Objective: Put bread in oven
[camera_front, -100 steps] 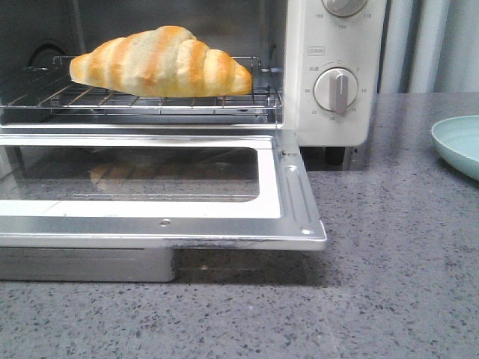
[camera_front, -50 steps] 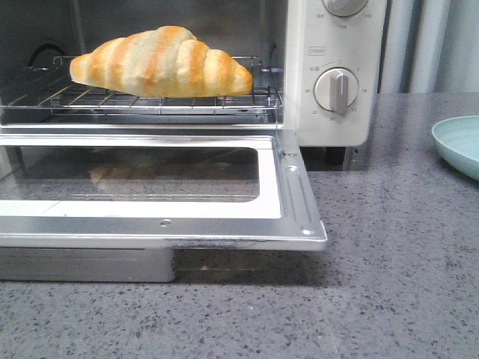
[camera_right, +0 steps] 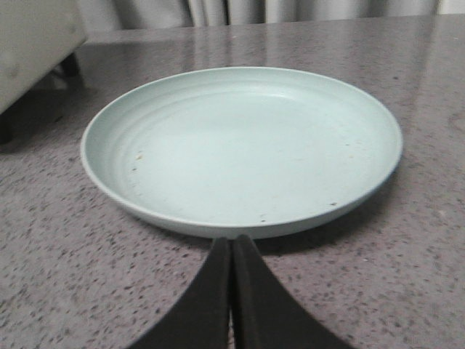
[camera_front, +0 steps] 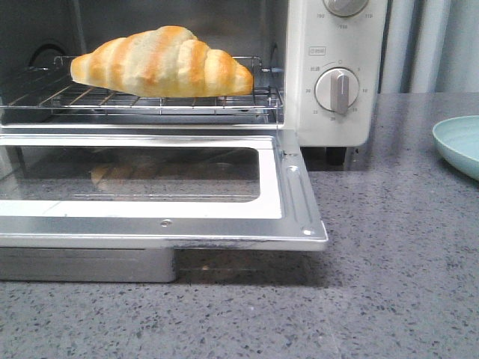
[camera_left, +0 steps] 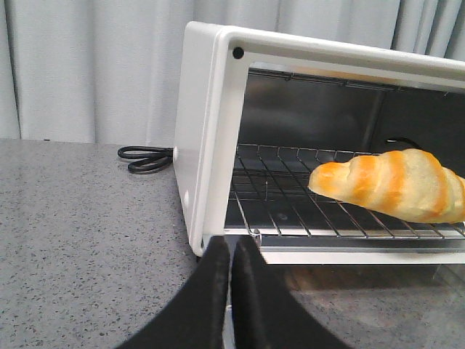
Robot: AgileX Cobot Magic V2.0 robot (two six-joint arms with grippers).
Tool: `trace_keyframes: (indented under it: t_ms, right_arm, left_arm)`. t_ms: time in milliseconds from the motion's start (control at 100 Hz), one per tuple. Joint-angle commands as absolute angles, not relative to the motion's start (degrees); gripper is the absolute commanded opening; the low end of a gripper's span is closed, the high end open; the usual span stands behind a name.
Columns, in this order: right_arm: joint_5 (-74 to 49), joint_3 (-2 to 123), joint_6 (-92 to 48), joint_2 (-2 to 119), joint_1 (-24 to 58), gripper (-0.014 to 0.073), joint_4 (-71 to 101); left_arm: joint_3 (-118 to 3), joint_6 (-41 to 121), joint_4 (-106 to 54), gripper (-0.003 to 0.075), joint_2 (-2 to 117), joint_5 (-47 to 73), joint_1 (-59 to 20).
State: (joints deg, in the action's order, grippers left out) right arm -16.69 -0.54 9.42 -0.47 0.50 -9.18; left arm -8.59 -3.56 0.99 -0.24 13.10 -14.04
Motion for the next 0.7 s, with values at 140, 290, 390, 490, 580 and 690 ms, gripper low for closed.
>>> trace_keyframes:
  t_ms: [140,290,390,490,580,690]
  right_arm:
    - [-17.61,-1.36,9.44,-1.69,1.29,-0.0071,-13.06]
    - [-17.71,-1.36,9.44,-1.69,1.01,-0.0071,-13.19]
    - [-17.85,-1.36,9.44,-1.69,-1.06,-0.0071,-13.19]
    - [-17.85,-1.36,9.44,-1.69,-3.10,-0.0071,-12.63]
    - [-17.85,-1.36,9.44,-1.69,-3.39,-0.0071,-12.63]
    - [-17.73,-1.36,7.63,-1.69,-3.39,-0.0071,-12.63]
  left_arm:
    - [-10.12,-3.78,0.46,-0.0021,-1.26,8.48,-13.78]
    - [-10.12,-3.78,0.46,-0.0021,-1.26,8.48,-13.78]
    - [-10.12,-3.78,0.46,-0.0021,-1.26,8.48,-13.78]
    - [-10.12,-3.78,0.46,-0.0021,-1.26,8.48,-13.78]
    - [-10.12,-3.78,0.46,-0.0021,-1.26,8.48,-13.78]
    - [-10.12,-3.78,0.46,-0.0021,-1.26,8.48,-13.78]
